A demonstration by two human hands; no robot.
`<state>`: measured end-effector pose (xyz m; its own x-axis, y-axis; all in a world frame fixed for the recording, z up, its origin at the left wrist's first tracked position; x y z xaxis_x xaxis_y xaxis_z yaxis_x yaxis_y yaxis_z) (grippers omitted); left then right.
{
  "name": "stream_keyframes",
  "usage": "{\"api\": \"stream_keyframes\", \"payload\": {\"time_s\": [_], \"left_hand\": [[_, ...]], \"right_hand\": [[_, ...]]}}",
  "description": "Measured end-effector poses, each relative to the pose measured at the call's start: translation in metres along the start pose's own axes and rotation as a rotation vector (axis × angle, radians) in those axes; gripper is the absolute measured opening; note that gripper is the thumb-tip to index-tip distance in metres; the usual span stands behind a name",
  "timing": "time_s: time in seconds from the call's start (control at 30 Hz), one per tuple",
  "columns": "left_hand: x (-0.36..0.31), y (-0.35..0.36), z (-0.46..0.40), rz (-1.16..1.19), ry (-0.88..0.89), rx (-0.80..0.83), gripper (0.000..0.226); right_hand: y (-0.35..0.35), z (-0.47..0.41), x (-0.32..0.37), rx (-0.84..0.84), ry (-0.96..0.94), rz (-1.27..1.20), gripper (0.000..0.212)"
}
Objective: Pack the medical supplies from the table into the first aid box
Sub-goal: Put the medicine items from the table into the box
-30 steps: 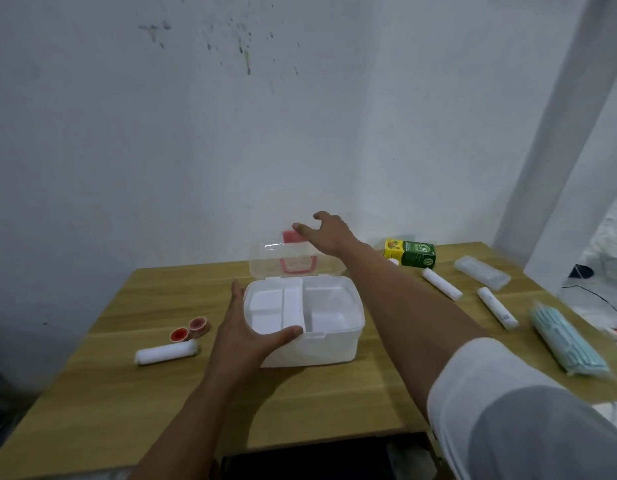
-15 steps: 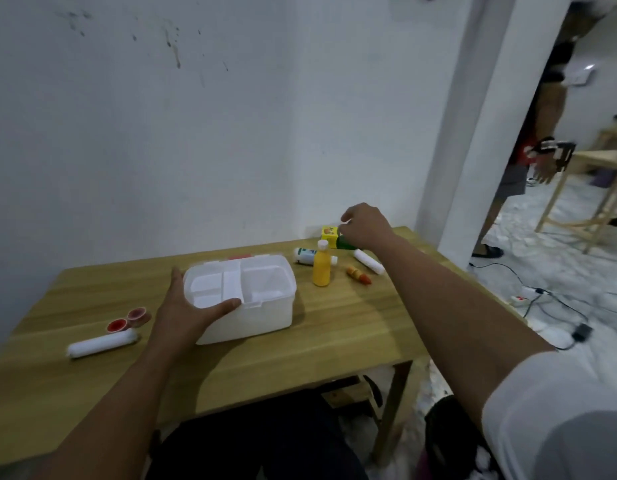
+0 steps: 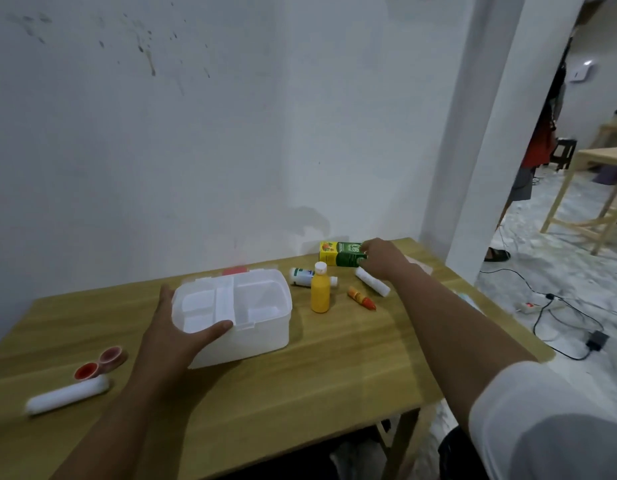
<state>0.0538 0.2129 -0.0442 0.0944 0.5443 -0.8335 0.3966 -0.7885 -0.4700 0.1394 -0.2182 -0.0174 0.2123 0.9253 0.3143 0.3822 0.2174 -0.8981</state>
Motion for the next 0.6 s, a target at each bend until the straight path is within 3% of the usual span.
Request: {"api": "stream_keyframes", "payload": {"time_s": [0.07, 0.13, 0.2, 0.27, 0.4, 0.6], "left_hand": [[0.001, 0.006, -0.01, -0.012, 0.005, 0.006, 0.139], [0.0, 0.009, -0.018, -0.012, 0.015, 0.012, 0.135], [-0.002, 0.012, -0.019, 0.004, 0.032, 0.042, 0.111], [0.002, 0.014, -0.025, 0.015, 0.022, 0.089, 0.099], [0.01, 0.012, -0.032, 0.045, 0.058, 0.184, 0.12], [0.012, 0.006, -0.019, 0.021, 0.061, 0.223, 0.117]], "right_hand": [[0.019, -0.026, 0.004, 0.023, -0.03, 0.049, 0.038], [0.033, -0.05, 0.007, 0.041, -0.025, 0.072, 0.055], [0.044, -0.065, 0.004, 0.096, -0.016, 0.096, 0.067], [0.06, -0.081, 0.0, 0.166, -0.022, 0.13, 0.066], [0.073, -0.094, -0.001, 0.174, -0.103, 0.181, 0.037], [0.007, -0.076, 0.027, 0.017, -0.109, 0.082, 0.055]]}}
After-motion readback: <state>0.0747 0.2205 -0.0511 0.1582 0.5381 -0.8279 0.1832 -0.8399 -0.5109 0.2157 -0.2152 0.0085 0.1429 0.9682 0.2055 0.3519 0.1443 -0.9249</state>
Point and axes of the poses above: each hand's wrist, its own z-axis away from the middle knuckle, its own y-axis out of the palm, x = y × z, the point moved 6 cm from there along -z, towards the middle knuckle, and after that the axes turned 15 degrees about -x, right-handed, at the moved point
